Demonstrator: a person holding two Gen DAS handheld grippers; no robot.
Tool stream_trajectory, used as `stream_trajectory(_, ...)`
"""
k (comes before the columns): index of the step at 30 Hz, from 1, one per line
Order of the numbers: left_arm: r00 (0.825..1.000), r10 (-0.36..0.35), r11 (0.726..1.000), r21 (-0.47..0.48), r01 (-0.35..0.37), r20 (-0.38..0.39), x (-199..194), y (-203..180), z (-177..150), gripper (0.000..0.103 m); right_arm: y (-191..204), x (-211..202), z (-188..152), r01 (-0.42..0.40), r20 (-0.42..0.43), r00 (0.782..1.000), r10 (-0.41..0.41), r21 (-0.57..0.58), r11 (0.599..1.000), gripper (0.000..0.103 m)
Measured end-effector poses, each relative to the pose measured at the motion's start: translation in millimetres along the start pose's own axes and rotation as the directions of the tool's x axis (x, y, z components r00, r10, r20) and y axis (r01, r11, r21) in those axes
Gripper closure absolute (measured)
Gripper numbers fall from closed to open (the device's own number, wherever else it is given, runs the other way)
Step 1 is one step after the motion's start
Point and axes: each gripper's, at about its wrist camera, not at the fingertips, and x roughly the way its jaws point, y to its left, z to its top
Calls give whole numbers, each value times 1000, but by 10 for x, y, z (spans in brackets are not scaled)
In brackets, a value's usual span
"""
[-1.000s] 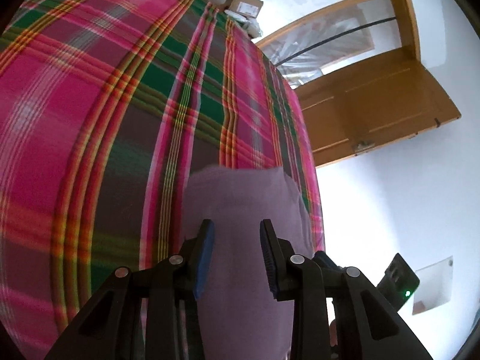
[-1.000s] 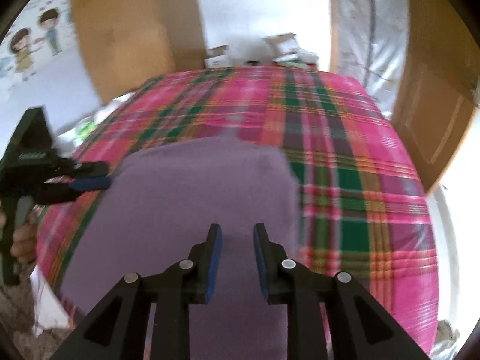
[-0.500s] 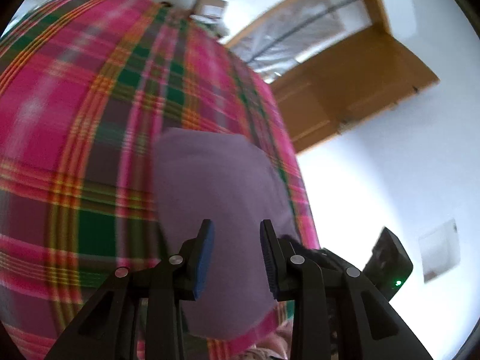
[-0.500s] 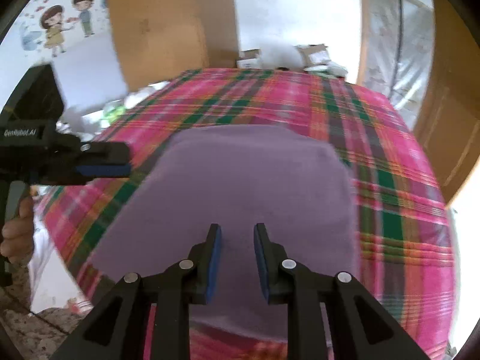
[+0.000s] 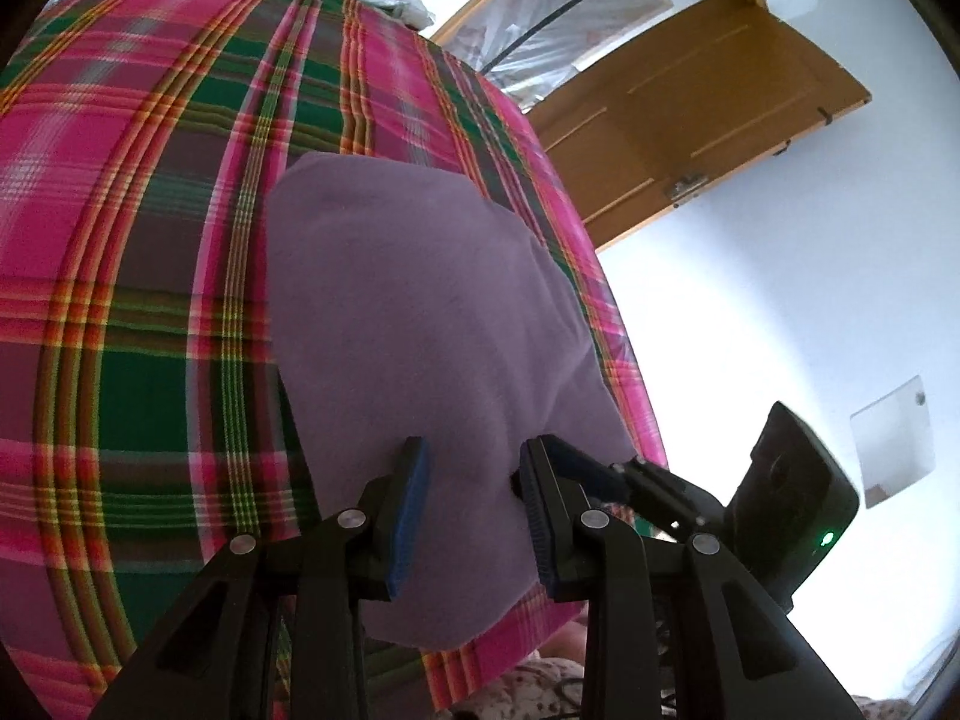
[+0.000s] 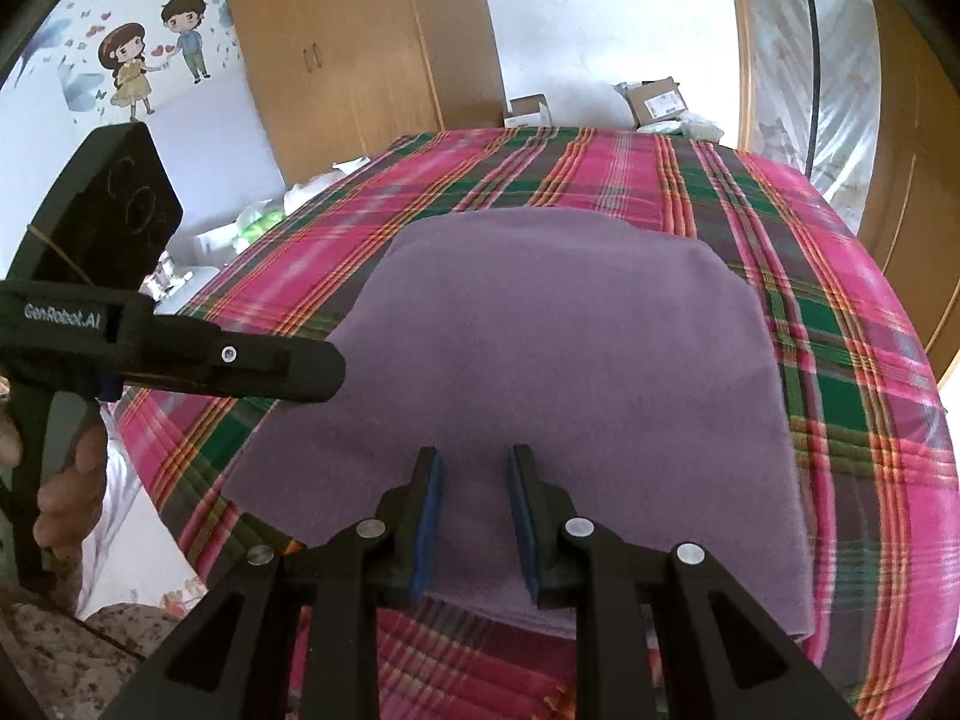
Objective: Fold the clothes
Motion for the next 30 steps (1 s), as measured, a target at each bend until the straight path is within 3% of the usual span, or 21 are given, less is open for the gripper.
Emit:
stream_trajectory(9,999,5,998,-56,-2,54,-193,161,61,70,-655,-260,-11,46,39,998,-54,176,983,72)
stream_trajectory(11,999,-2,997,-76,6,44,-192,219,88,61,-797,-285,11,40,34,998,-47,193,980,66)
stream_trajectory(12,1000,-3,996,-92,6,31,-179,258,106,51,-866,-286,26,29,26,999,-35,199,980,59)
stream_trajectory(16,998,-30,990,-136,23,-53,-95,394,163,49,-1136,-222,109,-18,-25,999,25,248,969,44)
stream_trajectory(22,992,-79,981,-183,60,-101,42,527,246,49,-1478,27,224,-183,-75,973,219,330,926,40)
stream_trajectory(26,983,-131,970,-221,100,-131,137,621,283,49,-1592,183,299,-224,-113,954,276,339,914,40)
stream_trajectory(30,972,-183,955,-262,140,-147,195,703,319,49,-1708,315,351,-299,-124,921,368,380,875,38)
